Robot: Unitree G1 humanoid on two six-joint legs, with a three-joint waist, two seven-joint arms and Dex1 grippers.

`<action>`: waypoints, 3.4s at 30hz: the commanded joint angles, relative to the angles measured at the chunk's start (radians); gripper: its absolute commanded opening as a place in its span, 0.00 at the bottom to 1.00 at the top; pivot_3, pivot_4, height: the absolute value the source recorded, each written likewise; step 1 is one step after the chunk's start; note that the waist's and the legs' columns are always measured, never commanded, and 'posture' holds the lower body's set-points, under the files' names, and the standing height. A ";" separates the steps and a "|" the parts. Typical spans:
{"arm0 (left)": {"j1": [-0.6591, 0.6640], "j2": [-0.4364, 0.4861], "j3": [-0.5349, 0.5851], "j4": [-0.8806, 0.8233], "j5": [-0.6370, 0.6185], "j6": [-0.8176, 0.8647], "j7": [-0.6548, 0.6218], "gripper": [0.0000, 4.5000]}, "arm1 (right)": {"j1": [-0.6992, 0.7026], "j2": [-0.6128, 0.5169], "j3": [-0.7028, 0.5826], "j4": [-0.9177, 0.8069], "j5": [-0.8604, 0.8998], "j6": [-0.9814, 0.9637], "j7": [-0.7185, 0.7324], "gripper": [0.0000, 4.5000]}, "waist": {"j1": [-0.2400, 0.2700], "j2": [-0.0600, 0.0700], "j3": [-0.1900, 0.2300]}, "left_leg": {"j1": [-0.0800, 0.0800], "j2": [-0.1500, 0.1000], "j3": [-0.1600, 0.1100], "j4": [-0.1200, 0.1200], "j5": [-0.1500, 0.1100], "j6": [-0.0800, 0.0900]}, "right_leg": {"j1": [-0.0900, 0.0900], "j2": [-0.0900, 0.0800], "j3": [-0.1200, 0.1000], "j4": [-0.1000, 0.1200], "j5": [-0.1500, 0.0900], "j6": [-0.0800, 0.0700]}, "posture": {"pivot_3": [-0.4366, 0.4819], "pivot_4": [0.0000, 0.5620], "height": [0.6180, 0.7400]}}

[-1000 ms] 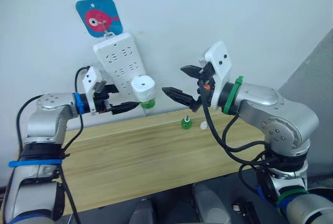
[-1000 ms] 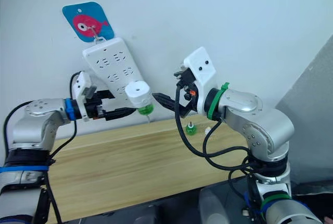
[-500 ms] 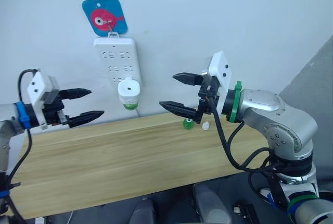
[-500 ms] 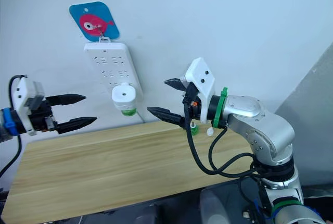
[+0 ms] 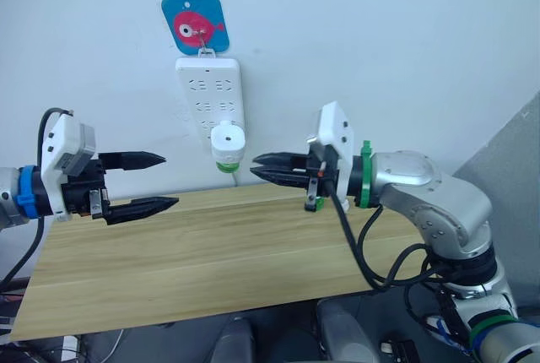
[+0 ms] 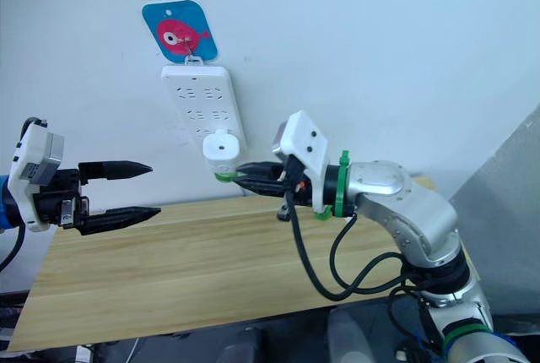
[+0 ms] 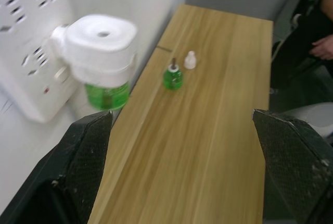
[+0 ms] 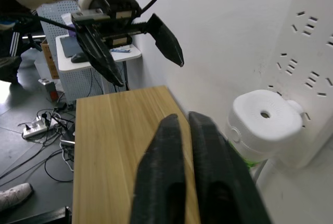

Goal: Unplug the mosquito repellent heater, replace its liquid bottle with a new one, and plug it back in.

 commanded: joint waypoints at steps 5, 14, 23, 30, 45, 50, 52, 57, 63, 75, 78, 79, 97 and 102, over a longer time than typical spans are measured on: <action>-0.053 0.038 0.017 -0.090 -0.102 0.075 0.005 1.00 | -0.017 0.122 0.132 0.151 -0.176 -0.184 -0.050 0.01 | 0.000 0.000 0.000 | 0.000 0.000 0.000 0.000 0.000 0.000 | 0.000 0.001 0.000 0.000 0.000 0.000 | 0.43 0.25 1.00; -0.022 0.074 0.015 -0.058 -0.036 0.054 0.009 1.00 | -0.035 0.216 0.144 0.305 -0.311 -0.261 -0.112 0.01 | 0.001 0.000 0.000 | 0.000 0.000 0.000 0.000 0.000 0.000 | 0.000 0.001 0.000 0.000 0.000 -0.001 | 0.44 0.25 1.00; -0.026 0.064 -0.002 -0.059 -0.013 0.041 0.026 1.00 | -0.020 0.257 0.146 0.338 -0.353 -0.257 -0.126 0.01 | 0.002 0.000 0.000 | 0.000 0.000 0.000 0.000 0.000 0.000 | 0.000 0.001 0.000 0.001 0.000 -0.001 | 0.43 0.24 1.00; -0.055 0.059 -0.032 -0.045 -0.008 0.027 0.032 1.00 | -0.015 0.271 0.139 0.362 -0.383 -0.242 -0.141 0.01 | 0.001 0.000 0.000 | 0.000 0.000 0.000 0.000 0.000 0.000 | 0.000 0.001 0.000 0.001 0.000 -0.001 | 0.43 0.24 1.00; -0.083 0.060 -0.067 -0.008 0.009 -0.013 0.014 1.00 | 0.002 0.310 0.124 0.362 -0.407 -0.221 -0.187 0.01 | 0.000 -0.001 -0.001 | 0.000 0.000 0.000 0.000 0.000 0.000 | 0.000 0.001 0.000 0.001 0.000 -0.001 | 0.43 0.22 1.00; -0.100 0.059 -0.081 0.003 0.012 -0.019 0.008 1.00 | 0.004 0.308 0.124 0.355 -0.407 -0.207 -0.194 0.01 | -0.002 -0.001 -0.001 | 0.000 0.000 0.000 0.000 0.000 -0.001 | 0.000 0.001 0.000 0.001 0.000 -0.001 | 0.42 0.21 1.00; -0.103 0.058 -0.084 0.004 0.012 -0.020 0.007 1.00 | 0.007 0.312 0.122 0.353 -0.408 -0.206 -0.203 0.01 | -0.002 -0.002 -0.001 | 0.000 0.000 0.000 0.000 0.000 -0.001 | 0.000 0.001 0.000 0.001 0.000 -0.001 | 0.42 0.21 1.00; -0.107 0.059 -0.089 0.007 0.012 -0.022 0.006 1.00 | 0.010 0.338 0.111 0.351 -0.409 -0.200 -0.238 0.01 | -0.002 -0.002 -0.002 | 0.000 0.000 0.000 0.000 0.000 -0.001 | 0.000 0.001 0.000 0.002 0.000 -0.001 | 0.42 0.21 1.00; -0.113 0.058 -0.093 0.007 0.012 -0.018 0.009 1.00 | 0.018 0.375 0.093 0.342 -0.417 -0.194 -0.295 0.01 | -0.002 -0.003 -0.002 | 0.001 0.000 -0.001 0.000 0.001 -0.001 | -0.001 0.001 0.000 0.004 0.000 -0.001 | 0.42 0.21 1.00; -0.131 0.050 -0.114 0.016 0.015 -0.020 0.015 1.00 | 0.024 0.413 0.065 0.311 -0.368 -0.149 -0.319 0.01 | 0.000 -0.004 -0.003 | 0.005 0.000 -0.001 0.000 0.003 -0.005 | 0.000 0.001 0.000 0.012 0.000 -0.001 | 0.41 0.22 1.00; -0.126 0.045 -0.115 0.019 0.020 -0.027 0.015 1.00 | 0.030 0.387 0.085 0.260 -0.328 -0.122 -0.251 0.01 | 0.000 -0.004 -0.003 | 0.005 0.000 -0.001 0.000 0.003 -0.005 | 0.000 0.001 0.000 0.012 0.000 -0.001 | 0.41 0.22 1.00; -0.123 0.044 -0.114 0.020 0.022 -0.030 0.014 1.00 | 0.032 0.374 0.091 0.244 -0.321 -0.115 -0.234 0.01 | 0.000 -0.004 -0.003 | 0.005 0.000 -0.001 0.000 0.003 -0.005 | 0.000 0.001 0.000 0.012 0.000 -0.001 | 0.41 0.22 1.00; 0.052 0.034 -0.038 0.170 0.184 -0.265 -0.032 1.00 | 0.104 -0.219 -0.048 -0.053 -0.167 -0.095 0.196 0.20 | 0.010 -0.006 -0.006 | 0.004 0.000 -0.001 0.000 0.003 -0.005 | 0.000 0.000 0.000 0.009 -0.001 -0.003 | 0.43 0.14 1.00; 0.134 0.035 0.004 0.214 0.224 -0.330 -0.052 1.00 | 0.166 -0.543 -0.187 -0.003 -0.146 -0.174 0.406 0.59 | 0.024 -0.007 -0.011 | 0.004 0.000 0.000 -0.001 0.003 -0.004 | 0.000 0.000 0.000 0.007 -0.001 -0.003 | 0.44 0.10 1.00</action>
